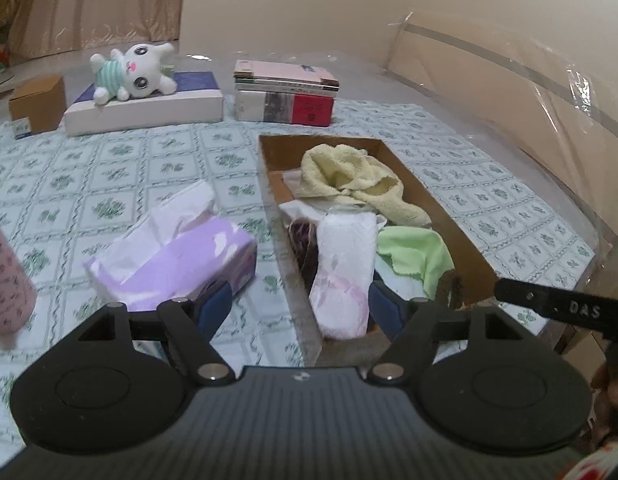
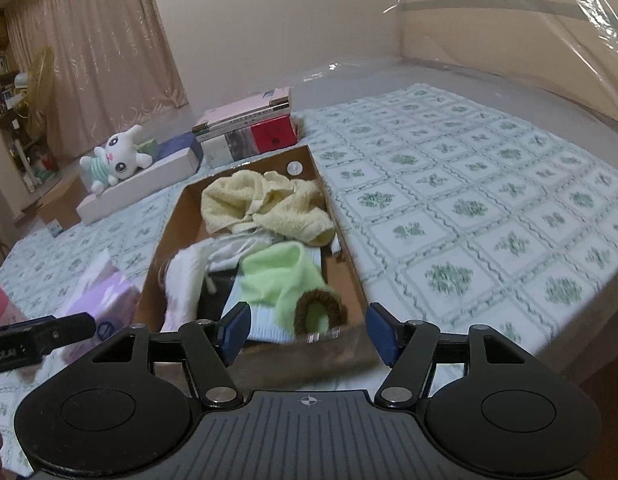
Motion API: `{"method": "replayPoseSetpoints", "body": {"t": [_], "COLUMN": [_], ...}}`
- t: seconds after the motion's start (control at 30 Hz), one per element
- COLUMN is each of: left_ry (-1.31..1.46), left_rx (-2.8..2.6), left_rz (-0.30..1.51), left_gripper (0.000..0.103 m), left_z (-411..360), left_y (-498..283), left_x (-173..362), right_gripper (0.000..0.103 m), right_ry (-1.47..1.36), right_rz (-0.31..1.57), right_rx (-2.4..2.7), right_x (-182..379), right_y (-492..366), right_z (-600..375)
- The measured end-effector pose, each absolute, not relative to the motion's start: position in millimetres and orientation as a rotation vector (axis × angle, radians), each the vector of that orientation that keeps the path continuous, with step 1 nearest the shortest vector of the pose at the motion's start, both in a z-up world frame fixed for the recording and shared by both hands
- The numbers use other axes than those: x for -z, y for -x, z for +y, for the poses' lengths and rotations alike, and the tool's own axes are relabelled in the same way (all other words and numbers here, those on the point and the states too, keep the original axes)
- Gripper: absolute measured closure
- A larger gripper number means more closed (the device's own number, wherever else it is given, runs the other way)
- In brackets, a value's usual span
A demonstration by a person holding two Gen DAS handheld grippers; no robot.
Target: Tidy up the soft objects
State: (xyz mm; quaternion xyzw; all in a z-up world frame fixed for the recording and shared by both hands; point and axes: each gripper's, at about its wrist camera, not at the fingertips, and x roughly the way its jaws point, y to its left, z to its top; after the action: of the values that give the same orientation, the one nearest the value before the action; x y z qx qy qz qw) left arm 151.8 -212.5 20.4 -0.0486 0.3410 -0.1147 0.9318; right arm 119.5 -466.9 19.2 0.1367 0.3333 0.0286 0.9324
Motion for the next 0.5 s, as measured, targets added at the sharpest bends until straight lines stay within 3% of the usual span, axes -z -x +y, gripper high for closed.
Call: {"method": "replayPoseSetpoints", "body": {"t": [0.27,0.5], "left_ry": [0.096,0.089], "left_rx": [0.222,0.230], "left_rz": [0.692,0.730], "left_gripper": [0.018,0.014], "left_z": [-204.1,-199.2], "left_y": [-114.5,-83.2], "left_x": [-25.5,-25.9], "right_gripper": [0.027,0.020], "right_ry": [-0.212,-0.143], "right_rz": [0.692,0.688], "right_rx": [-0.058,-0.076], "right_x": [-31.5,-38.6], "right_y": [-83.8,-54.4], "right_z": [-445.0,-428.5]}}
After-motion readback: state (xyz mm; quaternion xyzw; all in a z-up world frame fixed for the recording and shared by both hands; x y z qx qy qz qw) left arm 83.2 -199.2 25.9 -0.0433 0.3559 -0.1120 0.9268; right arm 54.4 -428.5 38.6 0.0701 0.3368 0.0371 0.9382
